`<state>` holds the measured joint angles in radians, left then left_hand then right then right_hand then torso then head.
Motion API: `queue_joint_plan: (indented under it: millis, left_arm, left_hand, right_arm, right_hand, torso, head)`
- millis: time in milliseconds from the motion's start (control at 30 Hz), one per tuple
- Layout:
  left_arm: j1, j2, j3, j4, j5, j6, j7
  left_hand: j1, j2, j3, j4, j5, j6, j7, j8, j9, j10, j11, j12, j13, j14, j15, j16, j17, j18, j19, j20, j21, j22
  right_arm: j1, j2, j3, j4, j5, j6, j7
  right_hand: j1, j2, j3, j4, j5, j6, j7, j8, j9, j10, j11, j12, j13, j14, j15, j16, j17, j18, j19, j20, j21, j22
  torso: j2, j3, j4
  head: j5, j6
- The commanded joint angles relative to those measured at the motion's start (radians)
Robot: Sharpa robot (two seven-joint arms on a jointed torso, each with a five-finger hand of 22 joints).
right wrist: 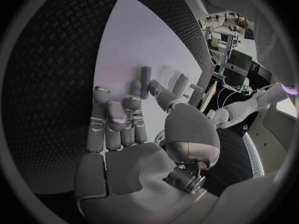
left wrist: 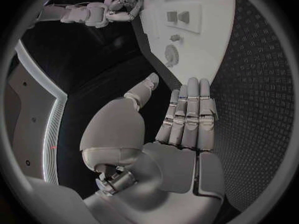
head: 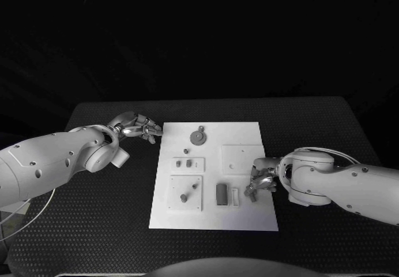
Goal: Assemble the parts on the task board
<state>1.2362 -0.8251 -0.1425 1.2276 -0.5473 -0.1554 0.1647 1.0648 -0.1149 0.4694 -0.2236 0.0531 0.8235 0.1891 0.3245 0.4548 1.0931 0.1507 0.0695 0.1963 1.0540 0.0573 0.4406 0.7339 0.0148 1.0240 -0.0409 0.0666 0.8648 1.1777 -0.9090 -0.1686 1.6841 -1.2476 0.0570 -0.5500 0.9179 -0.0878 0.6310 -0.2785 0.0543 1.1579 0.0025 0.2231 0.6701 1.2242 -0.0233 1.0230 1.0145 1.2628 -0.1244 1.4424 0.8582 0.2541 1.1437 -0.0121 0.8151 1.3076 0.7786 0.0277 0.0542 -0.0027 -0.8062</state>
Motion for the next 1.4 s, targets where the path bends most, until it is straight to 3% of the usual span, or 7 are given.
queue_joint_plan:
  millis: [33, 267, 467, 1067, 1400]
  left_arm:
    - [0.001, 0.0, 0.0, 0.003, 0.001, 0.011, 0.005]
    - [0.001, 0.0, 0.0, 0.004, 0.001, 0.012, 0.004]
    - [0.001, 0.0, 0.0, 0.004, 0.001, 0.009, 0.003]
    - [0.001, 0.0, 0.0, 0.004, 0.001, 0.009, 0.004]
    - [0.001, 0.001, 0.0, 0.004, 0.001, 0.01, 0.005]
  left_hand:
    - [-0.009, -0.001, 0.001, 0.008, -0.004, 0.0, 0.0, -0.001, -0.002, -0.003, 0.002, 0.006, -0.001, 0.009, 0.0, -0.006, 0.001, -0.002, -0.005, 0.0, 0.005, -0.001]
    - [-0.01, -0.002, 0.0, 0.008, -0.004, 0.0, 0.0, -0.001, -0.002, -0.003, 0.002, 0.006, -0.001, 0.009, 0.0, -0.007, 0.002, -0.001, -0.005, 0.0, 0.005, -0.001]
    - [-0.01, -0.002, 0.0, 0.008, -0.004, 0.0, 0.0, -0.001, -0.002, -0.003, 0.002, 0.006, -0.001, 0.009, 0.0, -0.008, 0.003, -0.001, -0.005, 0.0, 0.005, -0.001]
    - [-0.01, -0.003, 0.0, 0.009, -0.004, 0.0, 0.0, -0.001, -0.002, -0.003, 0.002, 0.006, -0.002, 0.01, 0.0, -0.009, 0.004, -0.001, -0.005, 0.0, 0.005, -0.001]
    - [-0.011, -0.003, -0.001, 0.01, -0.004, 0.0, 0.0, -0.001, -0.002, -0.003, 0.002, 0.006, -0.002, 0.01, 0.0, -0.01, 0.005, -0.002, -0.005, 0.0, 0.005, -0.002]
  right_arm:
    - [-0.009, -0.001, -0.006, 0.006, 0.064, -0.061, -0.011]
    - [-0.005, -0.006, -0.004, 0.022, 0.132, -0.129, -0.007]
    - [-0.005, -0.002, -0.004, 0.025, 0.216, -0.123, -0.01]
    - [-0.005, 0.003, -0.004, 0.042, 0.256, -0.141, -0.005]
    - [-0.005, 0.0, -0.004, 0.048, 0.298, -0.131, -0.002]
  right_hand:
    - [0.07, 0.082, 0.021, -0.015, 0.004, -0.101, 0.085, -0.042, -0.003, 0.009, -0.001, 0.004, -0.002, 0.006, -0.001, 0.003, -0.001, 0.008, 0.005, 0.0, 0.004, 0.017]
    - [0.063, 0.08, 0.024, -0.015, 0.004, -0.093, 0.082, -0.037, -0.003, 0.013, -0.004, 0.005, -0.003, 0.01, -0.004, 0.004, -0.001, 0.008, 0.01, -0.003, 0.006, 0.016]
    - [0.061, 0.078, 0.024, -0.014, 0.004, -0.091, 0.081, -0.036, -0.003, 0.014, -0.005, 0.005, -0.003, 0.01, -0.005, 0.004, -0.002, 0.008, 0.011, -0.003, 0.006, 0.016]
    - [0.056, 0.076, 0.026, -0.014, 0.004, -0.088, 0.079, -0.033, -0.003, 0.015, -0.007, 0.005, -0.004, 0.012, -0.007, 0.003, -0.002, 0.008, 0.013, -0.004, 0.006, 0.016]
    - [0.041, 0.059, 0.024, -0.012, 0.004, -0.083, 0.077, -0.03, -0.004, 0.016, -0.009, 0.004, -0.006, 0.014, -0.01, 0.001, -0.003, 0.008, 0.017, -0.005, 0.005, 0.015]
  torso:
    - [0.0, -0.0001, -0.0001]
    - [0.0, -0.0001, -0.0002]
    - [0.0, -0.0001, -0.0005]
    - [0.0, 0.0005, 0.0003]
    - [0.0, -0.0001, -0.0007]
  head:
    - [0.001, 0.0]
    - [0.001, 0.0]
    - [0.002, 0.001]
    - [0.002, 0.003]
    - [0.003, 0.002]
